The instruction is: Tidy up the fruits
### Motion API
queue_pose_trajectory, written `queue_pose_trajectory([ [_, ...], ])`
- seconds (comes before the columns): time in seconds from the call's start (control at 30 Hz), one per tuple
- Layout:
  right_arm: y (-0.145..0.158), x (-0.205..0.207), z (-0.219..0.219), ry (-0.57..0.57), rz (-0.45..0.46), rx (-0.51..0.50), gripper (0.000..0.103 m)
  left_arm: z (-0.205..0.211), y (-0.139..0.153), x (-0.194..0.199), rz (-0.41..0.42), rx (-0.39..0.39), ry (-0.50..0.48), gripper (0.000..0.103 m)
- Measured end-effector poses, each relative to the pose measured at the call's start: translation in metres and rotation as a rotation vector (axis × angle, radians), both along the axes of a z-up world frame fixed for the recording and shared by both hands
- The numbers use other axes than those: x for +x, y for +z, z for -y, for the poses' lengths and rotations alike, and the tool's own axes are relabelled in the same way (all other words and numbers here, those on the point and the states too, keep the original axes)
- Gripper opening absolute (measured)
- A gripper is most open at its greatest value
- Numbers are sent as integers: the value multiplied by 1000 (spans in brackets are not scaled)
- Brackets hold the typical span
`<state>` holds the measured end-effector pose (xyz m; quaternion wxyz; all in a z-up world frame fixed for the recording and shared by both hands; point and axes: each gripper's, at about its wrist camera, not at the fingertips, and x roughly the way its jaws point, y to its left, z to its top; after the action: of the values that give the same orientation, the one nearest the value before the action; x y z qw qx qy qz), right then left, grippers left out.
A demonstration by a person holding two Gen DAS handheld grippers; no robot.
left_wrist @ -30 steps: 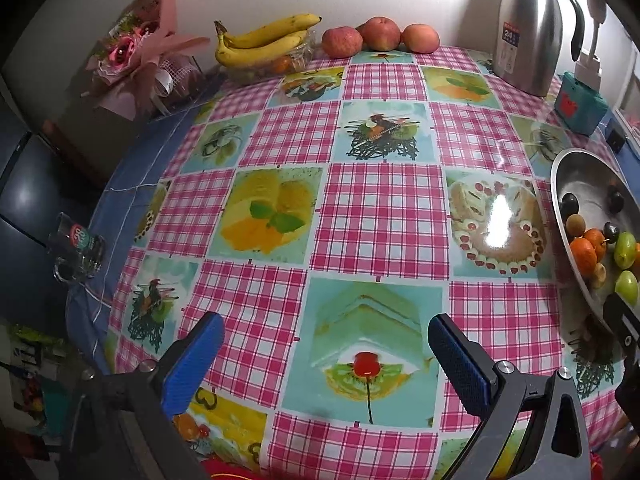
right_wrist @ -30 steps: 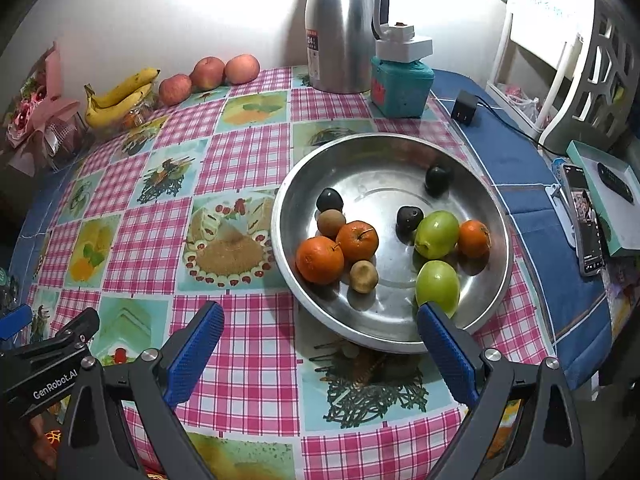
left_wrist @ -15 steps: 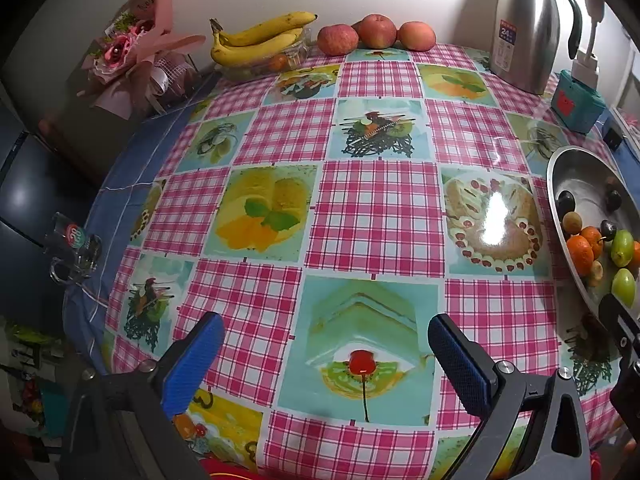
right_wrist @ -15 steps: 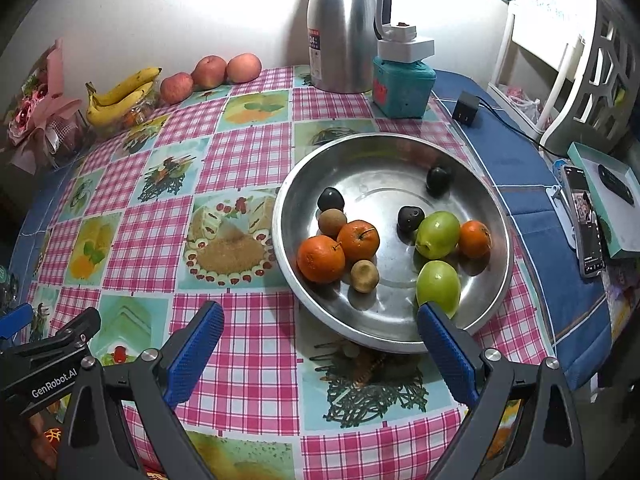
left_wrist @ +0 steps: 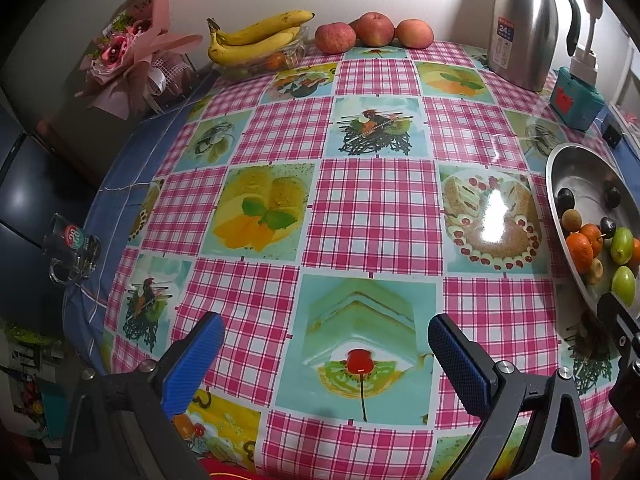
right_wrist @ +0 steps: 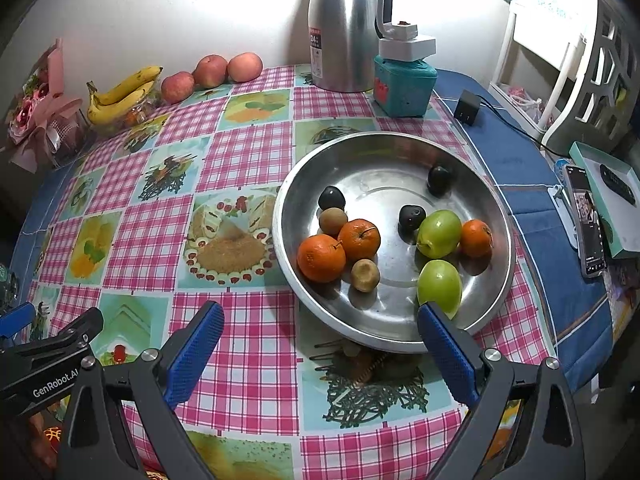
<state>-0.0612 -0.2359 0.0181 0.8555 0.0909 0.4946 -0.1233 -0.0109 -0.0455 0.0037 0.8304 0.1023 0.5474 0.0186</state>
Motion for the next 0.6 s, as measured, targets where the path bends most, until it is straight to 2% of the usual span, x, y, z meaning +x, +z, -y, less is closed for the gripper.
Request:
queue_pose_trajectory([
  [0.6, -1, 1, -2, 10, -6, -5, 97, 0, -1, 1, -7, -8, 5, 103],
])
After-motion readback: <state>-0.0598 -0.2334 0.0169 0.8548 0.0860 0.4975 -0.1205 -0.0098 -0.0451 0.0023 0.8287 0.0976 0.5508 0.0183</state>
